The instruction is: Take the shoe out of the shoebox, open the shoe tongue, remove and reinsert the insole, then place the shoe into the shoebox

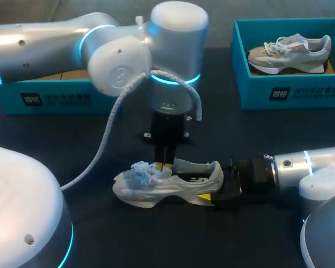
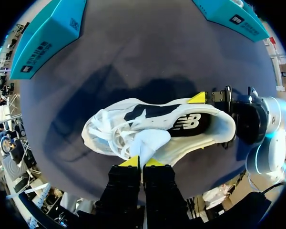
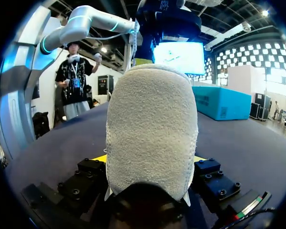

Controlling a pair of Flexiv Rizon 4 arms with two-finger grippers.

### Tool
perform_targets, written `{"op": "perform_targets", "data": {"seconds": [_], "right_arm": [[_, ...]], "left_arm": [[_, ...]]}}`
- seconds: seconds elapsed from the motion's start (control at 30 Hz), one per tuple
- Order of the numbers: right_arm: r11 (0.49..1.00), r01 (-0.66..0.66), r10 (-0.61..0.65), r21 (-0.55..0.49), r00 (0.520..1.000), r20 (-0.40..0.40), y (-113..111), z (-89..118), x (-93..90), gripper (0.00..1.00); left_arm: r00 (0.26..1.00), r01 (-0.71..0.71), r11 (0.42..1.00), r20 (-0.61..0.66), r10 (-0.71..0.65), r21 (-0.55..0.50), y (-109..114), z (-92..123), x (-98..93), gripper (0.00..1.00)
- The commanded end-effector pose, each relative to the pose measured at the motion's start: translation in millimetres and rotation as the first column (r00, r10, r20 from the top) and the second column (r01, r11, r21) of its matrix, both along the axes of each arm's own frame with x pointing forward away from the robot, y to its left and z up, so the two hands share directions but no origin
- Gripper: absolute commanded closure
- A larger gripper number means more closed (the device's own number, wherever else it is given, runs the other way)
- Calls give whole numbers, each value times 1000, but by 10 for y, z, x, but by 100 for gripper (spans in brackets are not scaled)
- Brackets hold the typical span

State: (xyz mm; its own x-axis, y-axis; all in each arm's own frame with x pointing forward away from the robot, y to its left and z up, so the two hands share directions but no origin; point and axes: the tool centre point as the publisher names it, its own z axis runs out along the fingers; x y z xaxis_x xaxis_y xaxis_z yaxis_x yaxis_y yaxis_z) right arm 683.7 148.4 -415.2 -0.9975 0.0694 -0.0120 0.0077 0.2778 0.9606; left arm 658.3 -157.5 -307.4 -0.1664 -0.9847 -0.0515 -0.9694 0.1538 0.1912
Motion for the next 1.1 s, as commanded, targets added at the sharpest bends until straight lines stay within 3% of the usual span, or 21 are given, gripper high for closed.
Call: {"op": "perform_targets", "data": {"seconds": [0.03, 0.27, 0.47, 0.8, 1.1], "right_arm": [[1000, 2, -2, -3, 1000, 0, 12, -15, -21, 100], [1000, 2, -2, -3, 1000, 0, 12, -15, -21, 100], [1000, 2, -2, -3, 1000, 0, 12, -15, -21, 100], [1000, 2, -2, -3, 1000, 0, 12, -15, -21, 100], [1000, 2, -2, -3, 1000, 0, 12, -15, -21, 100]], "left_arm": [[999, -24, 989, 23, 27, -145, 331, 106, -88, 100], [995, -79, 969, 35, 90, -234, 674, 109, -116, 100], [992, -122, 964, 7, 127, -236, 874, -47, -105, 100], [980, -195, 963, -78, 184, -184, 1027, -490, -64, 100], [976, -209, 964, -89, 197, -166, 1101, -607, -100, 98]]}}
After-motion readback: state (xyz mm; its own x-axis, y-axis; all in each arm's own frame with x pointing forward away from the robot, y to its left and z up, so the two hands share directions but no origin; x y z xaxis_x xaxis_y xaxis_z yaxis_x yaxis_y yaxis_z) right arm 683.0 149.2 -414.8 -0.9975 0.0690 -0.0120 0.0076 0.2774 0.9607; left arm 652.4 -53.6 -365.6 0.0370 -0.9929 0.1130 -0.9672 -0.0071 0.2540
